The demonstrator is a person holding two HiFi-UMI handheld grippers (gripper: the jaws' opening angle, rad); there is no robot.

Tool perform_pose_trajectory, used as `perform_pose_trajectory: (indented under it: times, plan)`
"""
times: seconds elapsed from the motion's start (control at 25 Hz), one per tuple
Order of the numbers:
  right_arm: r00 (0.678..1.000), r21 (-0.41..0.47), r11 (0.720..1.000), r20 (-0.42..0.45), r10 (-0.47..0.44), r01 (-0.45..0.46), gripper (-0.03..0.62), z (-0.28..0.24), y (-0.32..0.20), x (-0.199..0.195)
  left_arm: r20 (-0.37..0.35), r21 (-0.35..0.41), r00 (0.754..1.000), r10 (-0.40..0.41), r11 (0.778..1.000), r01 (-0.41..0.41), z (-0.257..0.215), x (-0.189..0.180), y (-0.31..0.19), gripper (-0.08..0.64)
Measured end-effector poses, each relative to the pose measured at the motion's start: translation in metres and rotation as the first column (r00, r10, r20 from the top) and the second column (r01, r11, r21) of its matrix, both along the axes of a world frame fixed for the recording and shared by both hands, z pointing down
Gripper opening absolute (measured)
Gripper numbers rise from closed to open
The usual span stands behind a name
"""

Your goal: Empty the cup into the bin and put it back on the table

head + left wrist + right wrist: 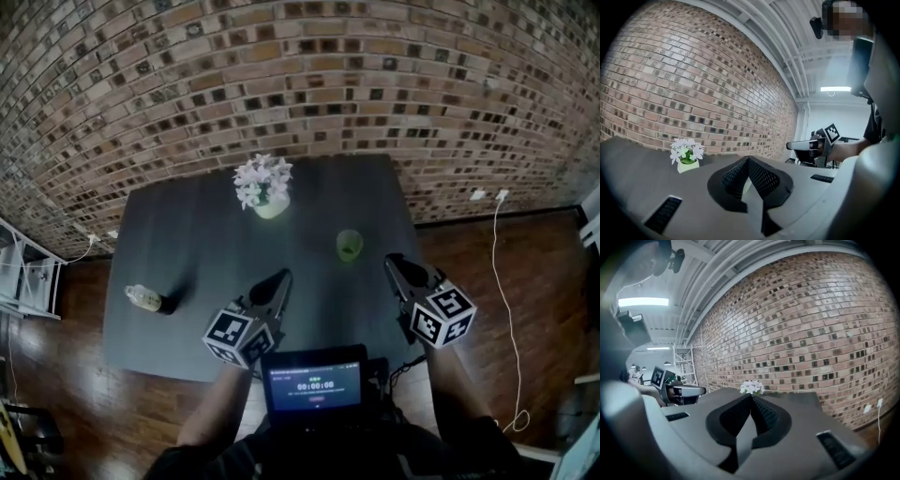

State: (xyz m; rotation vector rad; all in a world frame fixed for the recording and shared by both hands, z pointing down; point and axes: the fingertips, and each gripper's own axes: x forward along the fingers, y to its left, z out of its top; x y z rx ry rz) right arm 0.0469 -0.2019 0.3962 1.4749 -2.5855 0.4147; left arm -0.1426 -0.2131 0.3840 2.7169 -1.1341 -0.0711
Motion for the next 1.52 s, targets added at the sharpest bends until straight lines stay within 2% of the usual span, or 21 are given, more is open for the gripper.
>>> perform_pose_trajectory:
  times: [0.08,0.16,0.6,0.68,0.92,1.16,1.2,1.24,1.44,1.52]
  plan:
    - [1.0,-0.02,1.0,-0.014,-0.012,0.011,0.003,0.008,-0.008,0.003,0.01,-0.01,1.0,0.003,1.0,-0.003,0.006,0.006,-0.005,0.002]
    - [0.999,-0.045,0.999,-0.027,-0.032,0.031,0.054,0.017,-0.015,0.004,0.016,-0.019,1.0,0.004,1.0,-0.004,0.01,0.01,-0.01,0.002]
    - [0.983,-0.201,0.973,-0.113,-0.141,0.117,0.055,0.064,-0.048,0.004,0.068,-0.066,0.998,-0.018,0.998,0.022,0.042,0.026,-0.038,0.002]
    - [0.976,-0.228,0.964,-0.133,-0.171,0.138,0.136,0.071,-0.054,0.002,0.075,-0.085,0.997,-0.026,0.996,0.033,0.049,0.028,-0.044,0.002]
    - [0.951,-0.301,0.938,-0.197,-0.24,0.174,0.137,0.091,-0.068,0.001,0.112,-0.119,0.991,-0.074,0.989,0.087,0.065,0.034,-0.065,0.002]
    - [0.915,-0.353,0.912,-0.258,-0.309,0.208,0.137,0.11,-0.082,-0.004,0.183,-0.144,0.975,-0.123,0.978,0.15,0.087,0.035,-0.082,0.002]
    - [0.906,-0.365,0.905,-0.269,-0.326,0.217,0.163,0.113,-0.083,-0.005,0.189,-0.153,0.974,-0.122,0.976,0.152,0.091,0.036,-0.084,0.002]
    - [0.895,-0.379,0.897,-0.281,-0.345,0.228,0.181,0.117,-0.084,-0.006,0.194,-0.163,0.974,-0.117,0.975,0.15,0.094,0.038,-0.085,0.002]
    - [0.826,-0.448,0.853,-0.348,-0.443,0.269,0.181,0.133,-0.091,-0.012,0.237,-0.179,0.967,-0.096,0.974,0.141,0.108,0.045,-0.089,0.002]
    - [0.808,-0.475,0.835,-0.353,-0.471,0.279,0.183,0.14,-0.092,-0.015,0.248,-0.19,0.963,-0.103,0.97,0.152,0.115,0.045,-0.093,0.002]
